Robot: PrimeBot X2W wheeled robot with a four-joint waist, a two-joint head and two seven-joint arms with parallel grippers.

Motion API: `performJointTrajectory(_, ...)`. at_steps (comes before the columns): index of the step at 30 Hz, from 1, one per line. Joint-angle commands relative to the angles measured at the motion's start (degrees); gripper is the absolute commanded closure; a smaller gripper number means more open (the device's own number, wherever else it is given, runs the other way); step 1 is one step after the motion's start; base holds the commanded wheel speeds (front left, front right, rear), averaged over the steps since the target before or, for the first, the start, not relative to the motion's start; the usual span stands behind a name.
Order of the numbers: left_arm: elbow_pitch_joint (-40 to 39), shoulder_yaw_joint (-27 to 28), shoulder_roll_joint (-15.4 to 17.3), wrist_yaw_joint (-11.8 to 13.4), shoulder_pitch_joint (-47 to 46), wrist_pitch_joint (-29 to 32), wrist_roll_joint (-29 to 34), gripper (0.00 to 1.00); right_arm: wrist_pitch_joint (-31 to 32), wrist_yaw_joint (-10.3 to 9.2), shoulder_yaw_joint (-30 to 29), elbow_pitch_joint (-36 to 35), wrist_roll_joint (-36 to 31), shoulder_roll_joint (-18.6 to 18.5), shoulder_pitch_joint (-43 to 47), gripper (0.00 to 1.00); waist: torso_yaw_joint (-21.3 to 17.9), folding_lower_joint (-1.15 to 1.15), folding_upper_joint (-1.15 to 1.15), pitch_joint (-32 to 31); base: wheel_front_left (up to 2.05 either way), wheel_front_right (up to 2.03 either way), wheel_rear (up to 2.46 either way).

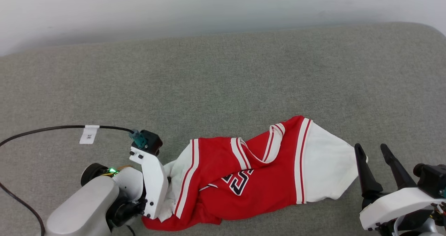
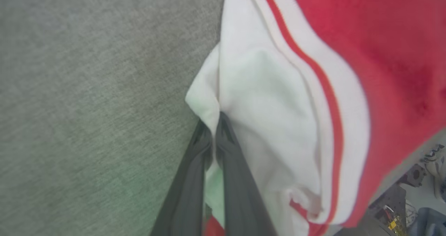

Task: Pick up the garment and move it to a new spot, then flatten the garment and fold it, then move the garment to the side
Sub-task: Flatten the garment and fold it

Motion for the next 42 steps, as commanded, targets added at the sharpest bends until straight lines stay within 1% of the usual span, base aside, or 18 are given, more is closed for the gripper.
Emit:
performJointTrajectory(1, 0.48, 0.49, -0.32, 0.69, 0.86, -1.68, 0.41, 1.00, 0.32, -0.02, -0.10, 0.02, -0.36, 0.05, 0.39, 0.00, 0.80, 0.00, 0.00, -0.81, 0.00, 0.00, 0.00)
performJointTrajectory(3, -0.09, 1.90, -0.27, 1.37, 1.21, -4.80, 0.47, 1.00, 0.58, -0.02, -0.27, -0.29, -0.49, 0.05, 0.57, 0.00, 1.49, 0.00, 0.00, -1.43, 0.00, 0.00, 0.00)
performJointTrajectory(5, -0.90, 3.59, 0.00, 2.88, 1.74, -8.17, 0.63, 1.00, 1.09, -0.02, -0.51, -0.50, -0.64, 0.07, 0.90, 0.00, 2.29, 0.00, 0.00, -1.90, 0.00, 0.00, 0.00)
performJointTrajectory(8, -2.02, 6.55, 1.04, 5.85, 3.15, -12.69, 0.62, 1.00, 1.78, -0.02, -1.03, -1.07, -0.95, 0.06, 1.16, 0.00, 3.51, 0.00, 0.00, -2.45, 0.00, 0.00, 0.00)
performJointTrajectory(9, -2.81, 9.41, 2.32, 8.76, 5.33, -15.96, -0.34, 1.00, 2.27, -0.02, -1.44, -1.56, -1.04, 0.05, 1.24, 0.00, 4.62, 0.00, 0.00, -2.77, 0.00, 0.00, 0.00)
performJointTrajectory(12, -2.76, 11.75, 3.22, 11.01, 8.48, -17.60, -2.08, 1.00, 2.77, -0.02, -1.33, -1.90, -1.23, 0.05, 1.37, 0.00, 5.27, 0.00, 0.00, -2.79, 0.00, 0.00, 0.00)
performJointTrajectory(17, -1.18, 13.95, 2.76, 12.85, 13.99, -18.77, -5.89, 1.00, 3.25, -0.02, -1.08, -2.24, -1.16, 0.05, 1.17, 0.00, 5.51, 0.00, 0.00, -2.31, 0.00, 0.00, 0.00)
performJointTrajectory(21, 0.93, 14.04, 1.04, 12.03, 16.91, -19.25, -8.09, 1.00, 3.36, -0.02, -1.17, -2.31, -1.28, 0.05, 0.85, 0.00, 5.36, 0.00, 0.00, -1.86, 0.00, 0.00, 0.00)
performJointTrajectory(22, 1.21, 14.05, 0.49, 11.70, 17.14, -19.77, -8.31, 0.86, 3.40, -0.02, -1.24, -2.31, -1.30, 0.05, 0.80, 0.00, 5.36, 0.00, 0.00, -1.87, 0.00, 0.00, 0.00)
performJointTrajectory(24, 1.76, 14.00, -0.31, 11.42, 17.30, -20.60, -8.41, 0.00, 3.44, -0.02, -1.41, -2.31, -1.42, 0.05, 0.79, 0.00, 5.37, 0.00, 0.00, -2.27, 0.00, 0.00, 0.00)
performJointTrajectory(28, 2.33, 14.92, -0.65, 11.10, 16.80, -24.65, -7.27, 0.00, 3.61, -0.02, -1.61, -2.21, -1.71, 0.05, 1.08, 0.00, 5.43, 0.00, 0.00, -4.03, 0.00, 0.00, 0.00)
performJointTrajectory(34, 0.41, 15.70, -1.72, 13.00, 16.02, -35.09, -2.24, 0.00, 3.81, -0.02, -1.86, -2.12, -1.33, 0.06, 2.45, 0.00, 5.73, 0.00, 0.00, -7.14, 0.00, 0.00, 0.00)
performJointTrajectory(42, -5.48, 15.74, -2.91, 14.93, 16.96, -47.10, 4.14, 0.00, 4.05, -0.02, -2.17, -2.22, -1.23, 0.06, 3.73, 0.00, 6.32, 0.00, 0.00, -9.23, 0.00, 0.00, 0.00)
